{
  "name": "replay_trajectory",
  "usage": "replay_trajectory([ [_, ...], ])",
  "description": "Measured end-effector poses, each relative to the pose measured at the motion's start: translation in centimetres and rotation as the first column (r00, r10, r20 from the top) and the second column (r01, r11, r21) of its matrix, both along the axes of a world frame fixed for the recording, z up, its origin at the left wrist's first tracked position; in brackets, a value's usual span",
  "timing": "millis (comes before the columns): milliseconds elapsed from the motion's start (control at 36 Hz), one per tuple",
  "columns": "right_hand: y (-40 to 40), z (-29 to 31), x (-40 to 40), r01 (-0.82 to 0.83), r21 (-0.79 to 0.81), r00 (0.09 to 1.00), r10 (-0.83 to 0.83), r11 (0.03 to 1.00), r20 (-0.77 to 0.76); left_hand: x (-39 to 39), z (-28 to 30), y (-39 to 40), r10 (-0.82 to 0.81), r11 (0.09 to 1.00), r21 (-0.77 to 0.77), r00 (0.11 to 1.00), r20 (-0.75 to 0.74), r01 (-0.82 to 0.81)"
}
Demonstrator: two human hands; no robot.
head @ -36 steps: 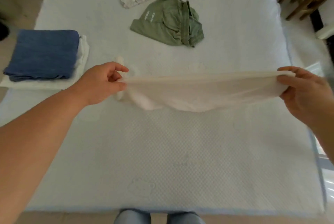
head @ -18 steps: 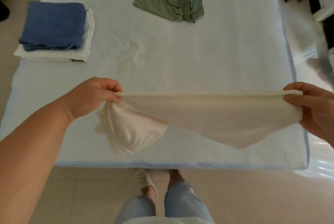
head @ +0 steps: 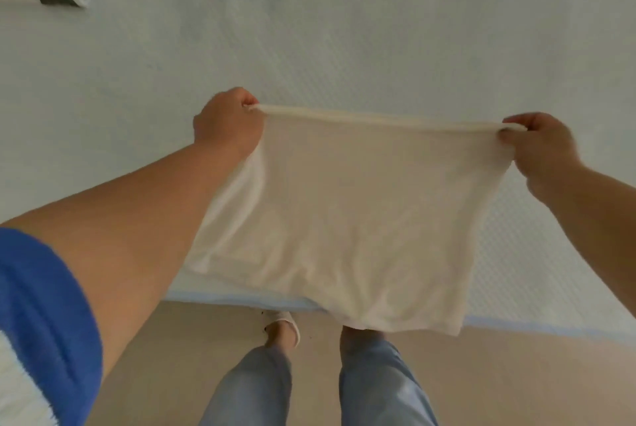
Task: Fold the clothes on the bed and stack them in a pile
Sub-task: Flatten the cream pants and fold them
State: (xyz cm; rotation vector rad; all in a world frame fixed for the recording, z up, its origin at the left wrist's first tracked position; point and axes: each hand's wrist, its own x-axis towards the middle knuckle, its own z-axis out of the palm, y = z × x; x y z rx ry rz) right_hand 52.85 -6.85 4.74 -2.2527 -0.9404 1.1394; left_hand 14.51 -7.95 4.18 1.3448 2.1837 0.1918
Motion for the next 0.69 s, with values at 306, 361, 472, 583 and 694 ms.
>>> replay_trajectory([
  [306, 8.4, -3.5, 1.9, -0.058, 0.011, 0.988, 0.056, 0.998, 0.145, 3.4, -3.2, 4.7, 0.046, 0.993, 0.106, 0.999, -0.011, -0.045],
  [361, 9.5, -3.7, 2.0, -0.075, -0.006, 0.985, 0.075, 0.997, 0.152, 3.7, -3.4, 5.6, 0.051, 0.994, 0.093, 0.999, -0.015, -0.050],
  [472, 10.9, -4.7, 1.9, -0.116, -0.056, 0.975, 0.124, 0.992, 0.187, 4.2, -4.0, 6.9, 0.060, 0.998, 0.039, 0.997, -0.039, -0.058],
  [583, 11.2, -5.1, 1.7, -0.197, -0.107, 0.945, 0.217, 0.975, 0.243, 4.2, -4.4, 7.1, 0.037, 0.996, -0.082, 0.995, -0.095, -0.045],
  [694, 10.8, -4.3, 1.2, -0.292, -0.135, 0.889, 0.321, 0.947, 0.327, 3.5, -3.8, 7.4, 0.024, 0.983, -0.180, 0.994, -0.109, -0.044],
])
